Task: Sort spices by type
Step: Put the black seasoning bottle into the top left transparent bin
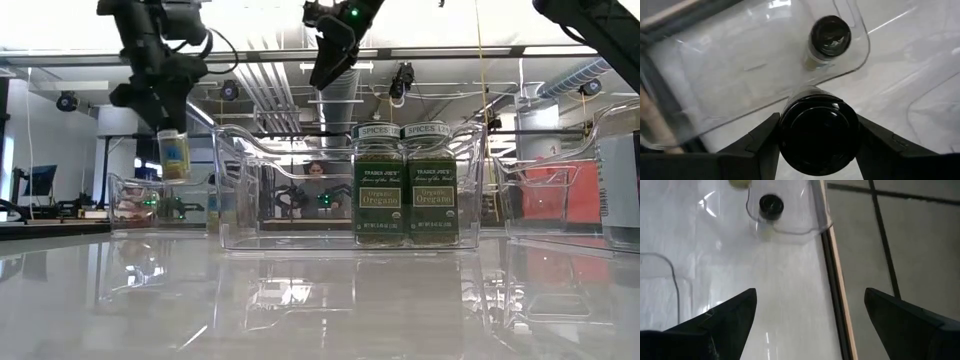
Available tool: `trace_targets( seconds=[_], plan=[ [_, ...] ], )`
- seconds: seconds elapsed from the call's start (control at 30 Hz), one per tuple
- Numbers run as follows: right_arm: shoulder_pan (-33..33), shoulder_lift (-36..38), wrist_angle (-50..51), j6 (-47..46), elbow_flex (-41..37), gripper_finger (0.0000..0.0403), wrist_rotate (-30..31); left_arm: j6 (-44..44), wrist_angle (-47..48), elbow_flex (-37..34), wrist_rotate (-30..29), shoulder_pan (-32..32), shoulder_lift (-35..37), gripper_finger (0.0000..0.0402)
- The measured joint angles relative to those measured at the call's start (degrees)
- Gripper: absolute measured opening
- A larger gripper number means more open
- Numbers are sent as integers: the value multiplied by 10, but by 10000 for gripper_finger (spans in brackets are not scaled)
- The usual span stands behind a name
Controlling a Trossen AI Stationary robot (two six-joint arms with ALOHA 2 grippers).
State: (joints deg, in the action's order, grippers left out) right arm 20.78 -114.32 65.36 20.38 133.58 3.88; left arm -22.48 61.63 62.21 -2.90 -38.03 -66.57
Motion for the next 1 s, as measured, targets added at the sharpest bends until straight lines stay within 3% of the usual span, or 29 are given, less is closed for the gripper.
trace_targets(
  seconds=[0.27,0.4,1.0],
  plan=[
    [-1,11,42,-18,0,361,0,67,27,82,-6,-71,-41,188],
    [-2,18,45,-29,0,361,0,74,14,90,-8,-103,-72,188],
    [-8,27,74,-74,0,361,1,32,-126,-58,-4,-101,-97,188]
  ],
)
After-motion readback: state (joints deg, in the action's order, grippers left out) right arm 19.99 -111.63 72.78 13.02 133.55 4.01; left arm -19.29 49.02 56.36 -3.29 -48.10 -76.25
